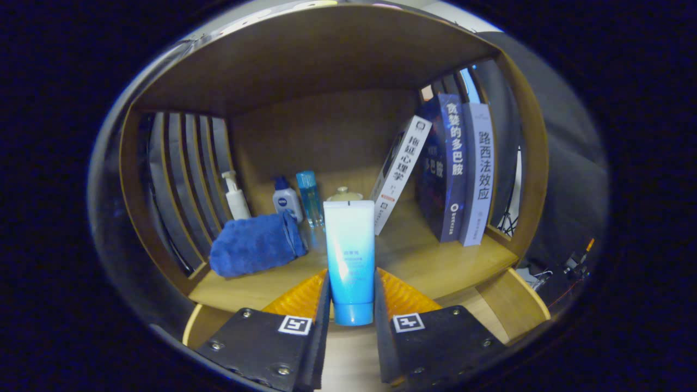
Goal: Pull open the drawer, take out the items inside it, and place them on the countertop above the cabinet.
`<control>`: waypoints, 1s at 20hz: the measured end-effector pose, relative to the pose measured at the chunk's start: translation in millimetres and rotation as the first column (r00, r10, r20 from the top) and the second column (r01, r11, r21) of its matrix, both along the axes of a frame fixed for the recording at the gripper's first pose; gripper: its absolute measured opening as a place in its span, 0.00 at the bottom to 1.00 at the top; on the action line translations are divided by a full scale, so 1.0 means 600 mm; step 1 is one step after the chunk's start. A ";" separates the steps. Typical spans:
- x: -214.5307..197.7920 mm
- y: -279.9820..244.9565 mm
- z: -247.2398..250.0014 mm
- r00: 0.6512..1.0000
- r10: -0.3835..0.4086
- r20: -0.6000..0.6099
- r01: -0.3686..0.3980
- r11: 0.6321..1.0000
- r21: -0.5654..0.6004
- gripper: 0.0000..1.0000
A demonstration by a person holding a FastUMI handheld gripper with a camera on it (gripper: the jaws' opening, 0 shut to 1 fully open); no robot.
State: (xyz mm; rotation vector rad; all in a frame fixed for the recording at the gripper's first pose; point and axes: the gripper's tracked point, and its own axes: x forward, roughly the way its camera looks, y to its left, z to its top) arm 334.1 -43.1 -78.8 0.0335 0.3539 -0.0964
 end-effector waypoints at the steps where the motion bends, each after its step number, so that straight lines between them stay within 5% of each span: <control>1: 0.011 0.003 -0.019 1.000 -0.004 -0.022 0.004 1.000 -0.009 0.40; 6: 0.044 0.019 -0.073 0.997 -0.003 -0.079 0.001 1.000 -0.020 0.40; 15: 0.072 0.020 -0.071 1.000 -0.009 0.001 0.009 0.999 -0.047 0.40; 16: 0.077 0.026 -0.072 1.000 0.011 0.003 -0.011 0.999 -0.042 0.44; 20: 0.052 0.007 -0.055 0.999 -0.034 -0.002 0.034 0.998 -0.060 0.90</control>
